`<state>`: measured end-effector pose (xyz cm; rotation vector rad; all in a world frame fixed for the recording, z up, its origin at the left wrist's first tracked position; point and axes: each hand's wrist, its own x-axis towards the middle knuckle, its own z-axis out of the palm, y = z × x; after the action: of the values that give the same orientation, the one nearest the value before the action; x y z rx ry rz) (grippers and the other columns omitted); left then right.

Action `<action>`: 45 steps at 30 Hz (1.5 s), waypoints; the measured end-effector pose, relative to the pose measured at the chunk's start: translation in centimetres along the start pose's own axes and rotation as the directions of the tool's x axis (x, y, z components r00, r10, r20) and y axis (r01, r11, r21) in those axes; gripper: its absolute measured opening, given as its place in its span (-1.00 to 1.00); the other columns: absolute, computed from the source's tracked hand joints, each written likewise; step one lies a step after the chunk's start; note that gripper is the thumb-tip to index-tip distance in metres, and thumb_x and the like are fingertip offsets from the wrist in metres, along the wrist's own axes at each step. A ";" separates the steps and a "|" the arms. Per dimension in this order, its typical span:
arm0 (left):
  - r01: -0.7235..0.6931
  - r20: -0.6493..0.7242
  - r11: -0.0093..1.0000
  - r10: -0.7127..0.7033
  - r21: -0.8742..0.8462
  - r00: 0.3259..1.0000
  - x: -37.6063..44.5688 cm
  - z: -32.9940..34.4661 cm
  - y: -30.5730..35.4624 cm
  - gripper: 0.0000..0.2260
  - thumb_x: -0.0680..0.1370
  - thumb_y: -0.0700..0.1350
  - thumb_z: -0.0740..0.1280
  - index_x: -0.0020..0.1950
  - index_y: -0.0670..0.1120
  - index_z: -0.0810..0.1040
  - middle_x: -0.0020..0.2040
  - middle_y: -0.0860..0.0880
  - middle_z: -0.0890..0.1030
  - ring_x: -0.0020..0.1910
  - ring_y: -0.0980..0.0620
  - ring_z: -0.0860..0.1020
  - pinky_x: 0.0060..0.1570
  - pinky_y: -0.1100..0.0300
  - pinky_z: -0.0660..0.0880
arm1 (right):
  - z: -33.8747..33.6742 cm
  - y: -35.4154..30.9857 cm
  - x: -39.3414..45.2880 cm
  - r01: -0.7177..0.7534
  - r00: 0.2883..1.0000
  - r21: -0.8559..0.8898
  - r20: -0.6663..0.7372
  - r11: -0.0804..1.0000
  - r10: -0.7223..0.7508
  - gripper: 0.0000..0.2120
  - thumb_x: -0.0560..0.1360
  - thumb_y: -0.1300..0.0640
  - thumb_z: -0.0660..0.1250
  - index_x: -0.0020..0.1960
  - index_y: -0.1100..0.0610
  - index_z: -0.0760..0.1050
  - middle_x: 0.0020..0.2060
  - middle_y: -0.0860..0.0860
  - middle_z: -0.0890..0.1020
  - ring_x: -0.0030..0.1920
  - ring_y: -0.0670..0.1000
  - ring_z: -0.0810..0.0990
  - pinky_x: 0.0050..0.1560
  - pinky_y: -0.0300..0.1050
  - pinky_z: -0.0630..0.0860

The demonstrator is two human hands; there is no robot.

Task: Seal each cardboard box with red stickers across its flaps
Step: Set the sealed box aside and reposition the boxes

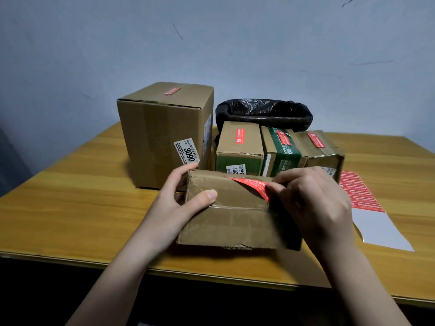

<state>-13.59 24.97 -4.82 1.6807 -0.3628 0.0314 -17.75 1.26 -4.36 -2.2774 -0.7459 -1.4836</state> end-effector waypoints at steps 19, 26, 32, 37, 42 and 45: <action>0.038 -0.022 0.999 -0.038 0.003 0.999 -0.5 -0.1 -0.8 -0.32 0.18 0.31 0.40 0.29 0.28 0.40 0.22 0.14 0.53 0.20 0.12 0.51 0.09 0.21 0.47 | 1.7 -3.9 -3.4 -0.456 0.884 0.077 -0.080 0.887 0.461 -0.71 0.51 0.05 0.30 0.17 0.15 0.54 0.26 0.02 0.49 0.41 0.06 0.36 0.41 -0.09 0.23; 0.038 -0.054 0.999 -0.038 -0.007 0.998 -1.3 0.4 -0.8 -0.36 0.17 0.31 0.39 0.25 0.31 0.41 0.14 0.23 0.55 0.11 0.22 0.54 -0.13 0.40 0.49 | 2.2 -4.9 -4.1 -0.507 0.852 0.145 -0.065 0.850 0.519 -0.65 0.55 0.09 0.23 0.32 0.08 0.45 0.37 0.04 0.42 0.49 0.07 0.25 0.47 -0.06 0.20; 0.035 -0.073 0.999 -0.036 -0.017 0.997 -1.4 0.6 -0.6 -0.35 0.16 0.30 0.38 0.25 0.29 0.43 0.13 0.22 0.56 0.08 0.25 0.54 -0.17 0.46 0.47 | 2.7 -5.3 -4.2 -0.537 0.814 0.248 -0.098 0.807 0.572 -0.68 0.57 0.15 0.18 0.28 0.15 0.51 0.38 0.07 0.43 0.50 0.06 0.25 0.45 0.03 0.25; 0.035 -0.081 0.999 -0.037 -0.024 0.996 -1.3 0.6 -0.7 -0.36 0.16 0.29 0.38 0.24 0.28 0.43 0.12 0.20 0.56 0.08 0.23 0.55 -0.16 0.46 0.46 | 3.0 -5.4 -4.1 -0.546 0.794 0.305 -0.111 0.781 0.598 -0.70 0.58 0.18 0.17 0.25 0.17 0.53 0.37 0.08 0.43 0.50 0.06 0.25 0.46 -0.01 0.23; 0.048 -0.076 0.998 -0.051 -0.047 0.996 -1.4 0.7 -0.5 -0.34 0.14 0.29 0.38 0.25 0.26 0.43 0.13 0.18 0.55 0.03 0.26 0.55 -0.21 0.47 0.46 | 3.0 -5.5 -3.9 -0.554 0.778 0.343 -0.108 0.758 0.618 -0.70 0.58 0.17 0.17 0.26 0.14 0.52 0.37 0.06 0.44 0.50 0.05 0.25 0.47 -0.10 0.21; 0.037 -0.073 0.998 -0.040 -0.047 0.997 -1.4 0.7 -0.4 -0.34 0.15 0.28 0.38 0.25 0.25 0.43 0.12 0.17 0.56 0.02 0.27 0.56 -0.21 0.46 0.47 | 3.0 -5.5 -4.0 -0.560 0.775 0.349 -0.100 0.752 0.624 -0.71 0.58 0.16 0.17 0.24 0.12 0.54 0.37 0.07 0.43 0.50 0.05 0.24 0.47 -0.13 0.20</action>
<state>-14.98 24.63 -5.69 1.6362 -0.2737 0.0562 -20.04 6.33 -9.26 -1.8317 -0.1249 -1.1716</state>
